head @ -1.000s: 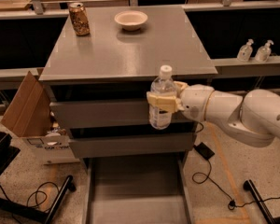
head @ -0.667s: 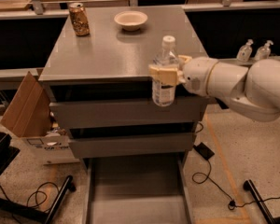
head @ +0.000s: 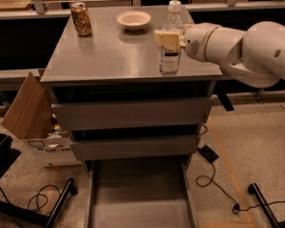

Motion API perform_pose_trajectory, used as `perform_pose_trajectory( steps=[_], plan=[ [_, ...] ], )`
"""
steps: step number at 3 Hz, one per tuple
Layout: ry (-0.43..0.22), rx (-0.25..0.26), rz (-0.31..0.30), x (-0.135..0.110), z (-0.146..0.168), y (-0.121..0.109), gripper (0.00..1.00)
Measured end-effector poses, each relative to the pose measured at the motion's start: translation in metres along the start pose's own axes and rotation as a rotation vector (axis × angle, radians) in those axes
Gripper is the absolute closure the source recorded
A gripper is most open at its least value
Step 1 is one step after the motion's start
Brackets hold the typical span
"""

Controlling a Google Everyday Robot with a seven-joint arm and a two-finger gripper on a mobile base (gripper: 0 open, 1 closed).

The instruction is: Pick blue plastic bottle from bottom drawer and place on counter

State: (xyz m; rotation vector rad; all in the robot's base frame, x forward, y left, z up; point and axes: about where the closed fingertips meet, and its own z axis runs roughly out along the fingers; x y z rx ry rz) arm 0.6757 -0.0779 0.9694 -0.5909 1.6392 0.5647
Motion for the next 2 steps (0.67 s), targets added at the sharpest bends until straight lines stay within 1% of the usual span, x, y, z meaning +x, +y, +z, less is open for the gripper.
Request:
perform_pose_trajectory(
  steps=[1, 2],
  plan=[
    [-0.021, 0.035, 0.031, -0.001, 0.031, -0.029, 1.0],
    [-0.036, 0.07, 0.049, 0.007, 0.053, -0.055, 1.0]
  ],
)
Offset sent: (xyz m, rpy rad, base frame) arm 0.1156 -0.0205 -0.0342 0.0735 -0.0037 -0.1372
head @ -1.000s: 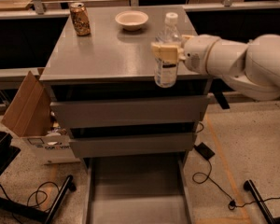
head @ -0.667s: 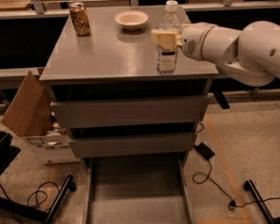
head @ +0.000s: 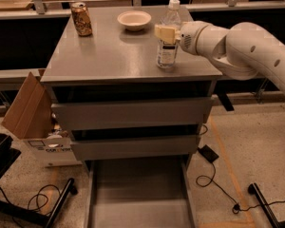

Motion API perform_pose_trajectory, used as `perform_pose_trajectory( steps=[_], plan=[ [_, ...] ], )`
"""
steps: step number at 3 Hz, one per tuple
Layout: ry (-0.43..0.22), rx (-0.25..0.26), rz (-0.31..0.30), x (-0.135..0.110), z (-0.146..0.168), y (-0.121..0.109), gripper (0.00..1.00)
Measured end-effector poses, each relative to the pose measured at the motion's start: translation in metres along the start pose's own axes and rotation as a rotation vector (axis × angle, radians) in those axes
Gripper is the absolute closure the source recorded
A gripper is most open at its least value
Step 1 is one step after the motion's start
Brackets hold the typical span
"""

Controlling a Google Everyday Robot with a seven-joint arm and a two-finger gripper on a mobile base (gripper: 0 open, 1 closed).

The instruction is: Pick blue plastic bottle from bottom drawer and place on counter

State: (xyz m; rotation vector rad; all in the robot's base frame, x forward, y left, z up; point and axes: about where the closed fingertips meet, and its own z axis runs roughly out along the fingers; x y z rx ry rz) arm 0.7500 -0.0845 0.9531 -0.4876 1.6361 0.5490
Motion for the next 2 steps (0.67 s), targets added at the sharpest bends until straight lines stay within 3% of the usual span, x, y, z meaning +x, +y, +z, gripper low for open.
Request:
perform_pose_trajectory(
  steps=[1, 2],
  plan=[
    [-0.012, 0.026, 0.007, 0.0118, 0.0173, -0.0194, 1.0],
    [-0.007, 0.034, 0.007, 0.0153, 0.0222, -0.0247, 1.0]
  ],
)
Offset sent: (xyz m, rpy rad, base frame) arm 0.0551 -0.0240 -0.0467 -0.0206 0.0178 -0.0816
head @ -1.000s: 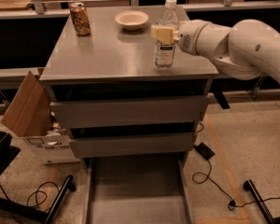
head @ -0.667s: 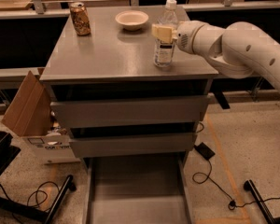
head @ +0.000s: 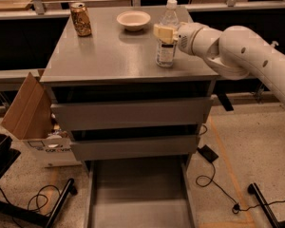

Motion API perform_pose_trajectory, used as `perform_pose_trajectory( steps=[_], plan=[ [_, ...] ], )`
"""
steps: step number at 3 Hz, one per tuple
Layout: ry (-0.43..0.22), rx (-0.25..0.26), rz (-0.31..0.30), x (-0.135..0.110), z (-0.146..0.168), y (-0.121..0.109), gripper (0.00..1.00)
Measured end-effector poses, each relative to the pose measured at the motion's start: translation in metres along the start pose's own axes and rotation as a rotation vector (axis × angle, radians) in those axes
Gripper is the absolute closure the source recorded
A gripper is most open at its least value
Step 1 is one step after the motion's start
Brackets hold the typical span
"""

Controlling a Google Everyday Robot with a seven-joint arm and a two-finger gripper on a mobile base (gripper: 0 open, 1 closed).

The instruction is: Pick blue plastic bottle from bottom drawer and place on counter

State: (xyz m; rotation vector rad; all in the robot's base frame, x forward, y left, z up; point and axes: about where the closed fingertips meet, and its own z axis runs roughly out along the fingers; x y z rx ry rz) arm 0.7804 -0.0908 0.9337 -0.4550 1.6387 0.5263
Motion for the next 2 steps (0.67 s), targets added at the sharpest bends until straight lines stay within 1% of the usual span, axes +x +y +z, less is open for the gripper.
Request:
perform_pose_trajectory(
  steps=[1, 2],
  plan=[
    [0.0, 0.0, 0.0, -0.0026, -0.0003, 0.0002, 1.0],
    [0.0, 0.0, 0.0, -0.0033, -0.0003, 0.0003, 0.86]
  ],
)
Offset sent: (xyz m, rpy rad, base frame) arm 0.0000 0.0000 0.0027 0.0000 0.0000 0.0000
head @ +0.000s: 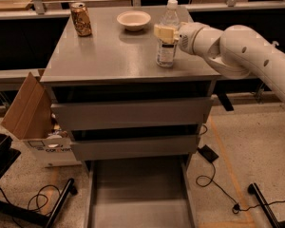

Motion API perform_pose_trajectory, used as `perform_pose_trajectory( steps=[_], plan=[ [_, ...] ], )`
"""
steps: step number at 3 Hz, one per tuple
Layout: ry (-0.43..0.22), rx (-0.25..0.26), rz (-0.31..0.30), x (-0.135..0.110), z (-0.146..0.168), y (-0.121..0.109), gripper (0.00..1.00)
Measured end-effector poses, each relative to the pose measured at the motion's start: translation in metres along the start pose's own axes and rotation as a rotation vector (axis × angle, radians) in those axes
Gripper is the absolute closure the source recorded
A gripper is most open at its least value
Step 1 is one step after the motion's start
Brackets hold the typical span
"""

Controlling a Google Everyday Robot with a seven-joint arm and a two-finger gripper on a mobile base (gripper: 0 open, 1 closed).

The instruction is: Pick blue plastic bottle from bottom drawer and place on counter

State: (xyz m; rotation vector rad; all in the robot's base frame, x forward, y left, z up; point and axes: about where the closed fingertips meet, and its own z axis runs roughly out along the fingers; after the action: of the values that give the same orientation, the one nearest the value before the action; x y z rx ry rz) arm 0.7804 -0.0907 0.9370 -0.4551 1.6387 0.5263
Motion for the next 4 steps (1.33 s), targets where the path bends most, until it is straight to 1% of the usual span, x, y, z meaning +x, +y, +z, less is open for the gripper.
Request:
perform_pose_trajectory(
  steps=[3, 4],
  plan=[
    [0.0, -0.003, 0.0, 0.0, 0.0015, 0.0019, 0.16],
    [0.001, -0.007, 0.0, 0.0002, 0.0032, 0.0041, 0.0]
  ],
)
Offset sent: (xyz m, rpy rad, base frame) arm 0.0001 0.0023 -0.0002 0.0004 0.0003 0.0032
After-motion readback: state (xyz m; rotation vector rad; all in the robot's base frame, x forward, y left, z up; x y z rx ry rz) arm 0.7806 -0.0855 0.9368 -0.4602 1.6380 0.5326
